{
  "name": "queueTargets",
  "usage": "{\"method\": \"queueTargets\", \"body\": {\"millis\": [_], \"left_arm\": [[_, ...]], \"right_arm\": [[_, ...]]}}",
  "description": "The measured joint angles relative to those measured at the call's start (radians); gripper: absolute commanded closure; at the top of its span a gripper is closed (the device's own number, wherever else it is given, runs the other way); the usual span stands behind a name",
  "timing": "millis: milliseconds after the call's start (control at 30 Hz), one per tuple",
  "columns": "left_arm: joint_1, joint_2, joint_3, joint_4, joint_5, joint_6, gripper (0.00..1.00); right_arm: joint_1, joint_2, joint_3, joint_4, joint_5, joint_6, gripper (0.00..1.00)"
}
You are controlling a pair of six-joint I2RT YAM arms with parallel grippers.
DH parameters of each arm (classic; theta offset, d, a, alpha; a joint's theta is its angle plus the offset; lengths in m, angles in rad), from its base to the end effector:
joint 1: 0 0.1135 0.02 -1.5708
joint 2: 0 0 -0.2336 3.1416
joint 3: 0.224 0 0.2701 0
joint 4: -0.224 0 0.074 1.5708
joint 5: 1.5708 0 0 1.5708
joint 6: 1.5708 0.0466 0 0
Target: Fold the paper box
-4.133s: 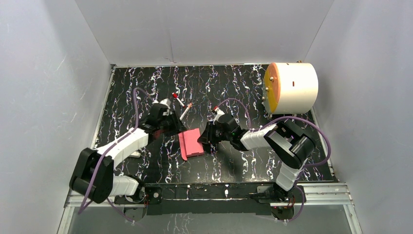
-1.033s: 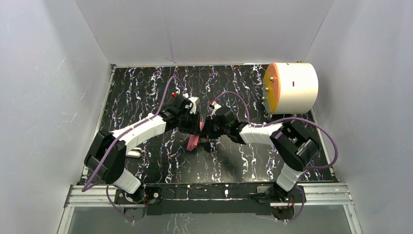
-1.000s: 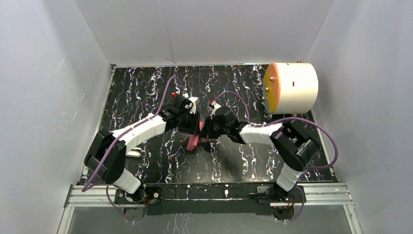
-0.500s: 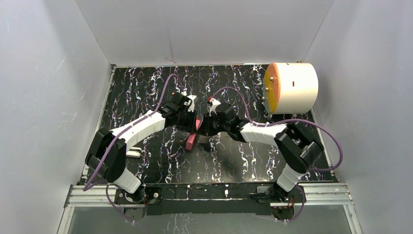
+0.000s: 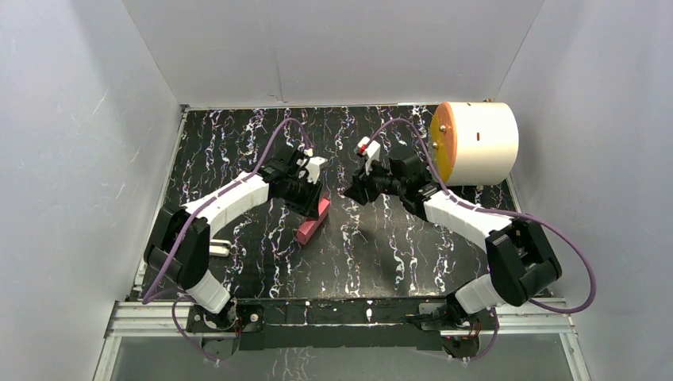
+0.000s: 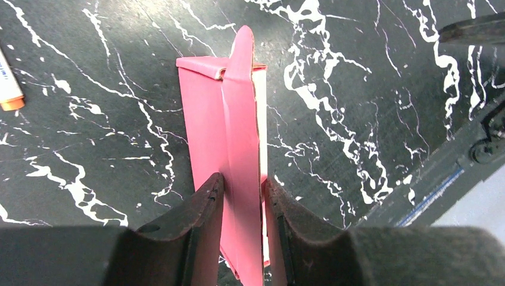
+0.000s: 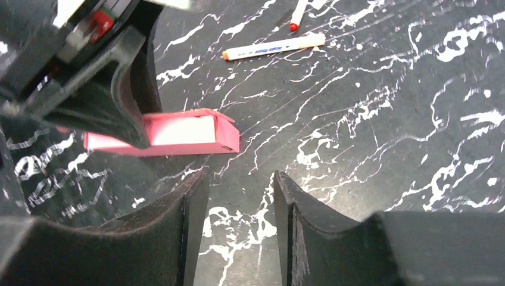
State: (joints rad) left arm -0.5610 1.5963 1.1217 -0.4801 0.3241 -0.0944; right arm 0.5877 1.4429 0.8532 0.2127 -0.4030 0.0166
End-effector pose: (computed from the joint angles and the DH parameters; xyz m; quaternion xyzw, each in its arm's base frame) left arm 0.2935 -0.2019 0.1836 0.2650 0.9037 -0.2419 0.2338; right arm 0.2821 0.2099 0.2056 -0.3362 0.7458 0.3219 0.4765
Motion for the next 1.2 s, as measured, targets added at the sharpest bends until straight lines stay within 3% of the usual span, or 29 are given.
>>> {"method": "queueTargets", "body": {"millis": [200,433,1200], "left_arm": [[0.036,0.005,-0.001,-0.029,0.106,0.055,0.96],[0.048,0.005,-0.018,-0.030,0.185,0.080,0.97],[0.054,0.014,-0.029,-0.022,0.230,0.110,0.97]], "right_arm": [[-0.004,0.038,0.001,-0.001,-0.150,-0.235,0.43],[-0.003,0.113,0.021,0.023,-0.282,-0.387,0.45],[-0.003,0.256,0.139,-0.011,-0.461,-0.512,0.59]]}}
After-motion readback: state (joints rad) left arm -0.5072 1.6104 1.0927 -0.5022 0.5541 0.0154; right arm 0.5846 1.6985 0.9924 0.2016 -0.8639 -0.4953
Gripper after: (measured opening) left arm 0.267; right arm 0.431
